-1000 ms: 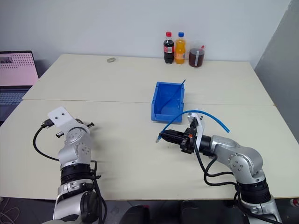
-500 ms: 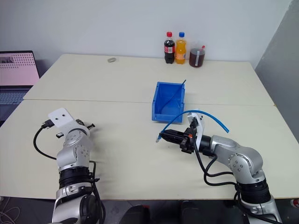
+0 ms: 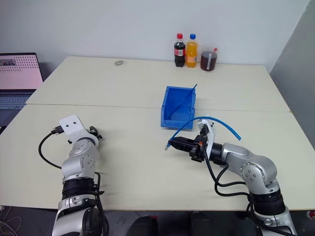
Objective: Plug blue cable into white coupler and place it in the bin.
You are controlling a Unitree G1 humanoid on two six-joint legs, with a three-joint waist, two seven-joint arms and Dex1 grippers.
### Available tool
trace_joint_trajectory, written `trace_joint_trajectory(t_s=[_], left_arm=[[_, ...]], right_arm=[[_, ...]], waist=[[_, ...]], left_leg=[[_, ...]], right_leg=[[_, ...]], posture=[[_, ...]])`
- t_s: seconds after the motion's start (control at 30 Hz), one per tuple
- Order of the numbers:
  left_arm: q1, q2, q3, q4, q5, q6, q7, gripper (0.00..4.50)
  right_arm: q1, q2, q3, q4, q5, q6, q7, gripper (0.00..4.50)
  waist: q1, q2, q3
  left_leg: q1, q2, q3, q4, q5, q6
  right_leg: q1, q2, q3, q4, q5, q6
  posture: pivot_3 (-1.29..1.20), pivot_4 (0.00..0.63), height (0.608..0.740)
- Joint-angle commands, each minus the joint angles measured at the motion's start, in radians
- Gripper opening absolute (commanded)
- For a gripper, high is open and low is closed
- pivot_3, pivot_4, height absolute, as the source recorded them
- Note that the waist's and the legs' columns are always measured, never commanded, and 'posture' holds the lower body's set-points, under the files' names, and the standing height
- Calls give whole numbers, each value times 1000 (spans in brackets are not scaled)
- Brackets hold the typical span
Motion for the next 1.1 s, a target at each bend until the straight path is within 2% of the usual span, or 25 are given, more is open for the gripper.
trace_joint_trajectory(t_s=[0.03,0.4,0.43,0.73,0.8,0.9,1.1], left_arm=[[22,15,-23,-9,16,-14,-24,2935],[53,37,-27,-28,44,-45,-18,2935],[54,37,-27,-29,45,-44,-17,2565],[60,47,-24,-26,47,-55,-13,797],[63,46,-25,-29,46,-55,-18,796],[89,55,-52,-72,37,-55,-84,795],[157,156,-198,-218,3,-55,-407,795]], right_arm=[[-4,1,-20,-42,7,-16,0,38],[-1,-1,-18,-41,8,-12,3,38],[-2,-1,-17,-41,8,-13,4,38],[-6,-1,-14,-37,4,-15,5,38],[-5,-2,-15,-37,3,-16,7,38],[-2,-4,-16,-40,2,-17,6,38],[20,-64,-21,-76,-25,-32,26,38]], waist=[[0,0,0],[-2,0,0],[-3,0,0],[-4,0,0],[-4,0,0],[-4,0,0],[0,0,0]], left_leg=[[0,0,0,0,0,0],[0,0,0,0,0,0],[0,0,0,0,0,0],[0,1,0,0,0,0],[0,1,0,0,0,0],[0,1,0,0,0,0],[0,0,0,0,0,0]], right_leg=[[0,0,0,0,0,0],[0,0,0,0,0,0],[0,0,0,0,0,0],[0,0,0,0,0,0],[0,0,0,0,0,0],[0,0,0,0,0,0],[0,0,0,0,0,0]], posture=[[0,150,740],[0,150,740],[0,150,740],[0,150,740],[0,150,740],[0,150,740],[0,150,740]])
